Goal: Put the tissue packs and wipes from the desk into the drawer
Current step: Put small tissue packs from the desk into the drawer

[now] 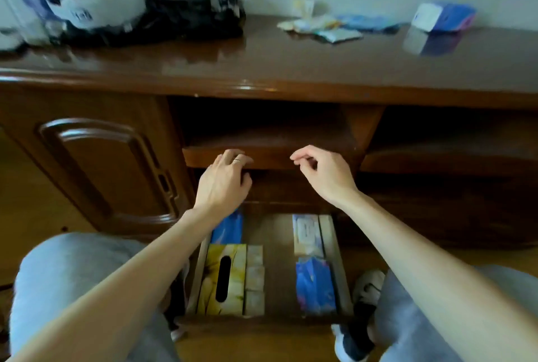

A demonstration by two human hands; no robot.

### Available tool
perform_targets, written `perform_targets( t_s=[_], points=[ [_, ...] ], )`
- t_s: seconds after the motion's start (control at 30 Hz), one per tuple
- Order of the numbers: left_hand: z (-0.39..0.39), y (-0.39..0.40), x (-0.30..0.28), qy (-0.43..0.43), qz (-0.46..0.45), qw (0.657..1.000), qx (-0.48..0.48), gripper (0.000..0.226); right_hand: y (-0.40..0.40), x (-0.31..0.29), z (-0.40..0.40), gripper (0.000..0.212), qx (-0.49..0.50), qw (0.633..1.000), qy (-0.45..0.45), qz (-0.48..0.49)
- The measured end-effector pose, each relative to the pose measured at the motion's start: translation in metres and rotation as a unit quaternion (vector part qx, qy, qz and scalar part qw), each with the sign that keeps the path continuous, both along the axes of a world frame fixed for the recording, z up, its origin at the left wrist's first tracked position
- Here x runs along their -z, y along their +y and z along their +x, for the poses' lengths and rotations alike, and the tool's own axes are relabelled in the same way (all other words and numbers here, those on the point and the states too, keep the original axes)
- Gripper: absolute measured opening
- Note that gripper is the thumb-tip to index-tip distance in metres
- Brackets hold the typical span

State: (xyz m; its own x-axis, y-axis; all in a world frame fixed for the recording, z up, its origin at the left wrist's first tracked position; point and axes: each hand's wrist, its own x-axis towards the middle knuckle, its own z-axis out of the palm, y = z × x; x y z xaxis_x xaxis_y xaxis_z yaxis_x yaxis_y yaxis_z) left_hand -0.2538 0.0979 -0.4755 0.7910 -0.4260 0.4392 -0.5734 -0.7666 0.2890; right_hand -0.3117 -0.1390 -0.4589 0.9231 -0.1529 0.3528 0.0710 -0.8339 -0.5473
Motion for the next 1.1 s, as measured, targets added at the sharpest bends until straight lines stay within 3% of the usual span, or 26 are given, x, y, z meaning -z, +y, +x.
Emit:
perform_targets(
  t_s=[0.13,0.23,0.3,0.5,0.67,0.8,0.93,1.1],
  points=[
    [0.022,-0.020,-0.098,-0.142,-0.066,0.987,0.036,0.022,-0.025,-0.096,0.014,0.024,0.049,0.978,-0.177,-0.103],
    [0.046,-0.041,-0.147,-0.140,-0.082,0.986,0.050,0.019,-0.050,-0.134,0.035,0.033,0.062,0.974,-0.065,-0.210],
    [0.065,-0.059,-0.167,-0.114,-0.083,0.989,0.055,0.018,-0.063,-0.143,0.045,0.046,0.068,0.973,0.005,-0.220],
    [0.140,-0.110,-0.185,-0.021,-0.021,0.999,0.044,0.027,-0.083,-0.159,0.080,0.042,0.076,0.958,-0.051,-0.271],
    [0.212,-0.155,-0.188,0.009,0.009,0.999,0.038,0.042,-0.107,-0.166,0.140,0.050,0.110,0.973,-0.026,-0.202],
    [0.264,-0.191,-0.185,0.008,0.037,0.999,0.039,0.050,-0.129,-0.176,0.207,0.028,0.153,0.967,-0.013,-0.204],
    [0.324,-0.231,-0.193,-0.008,0.024,0.998,0.054,0.047,-0.157,-0.185,0.283,0.060,0.147,0.973,0.084,-0.159],
    [0.419,-0.285,-0.220,-0.001,-0.009,0.999,0.052,0.045,-0.173,-0.186,0.375,0.066,0.130,0.966,0.136,-0.177]
  ],
)
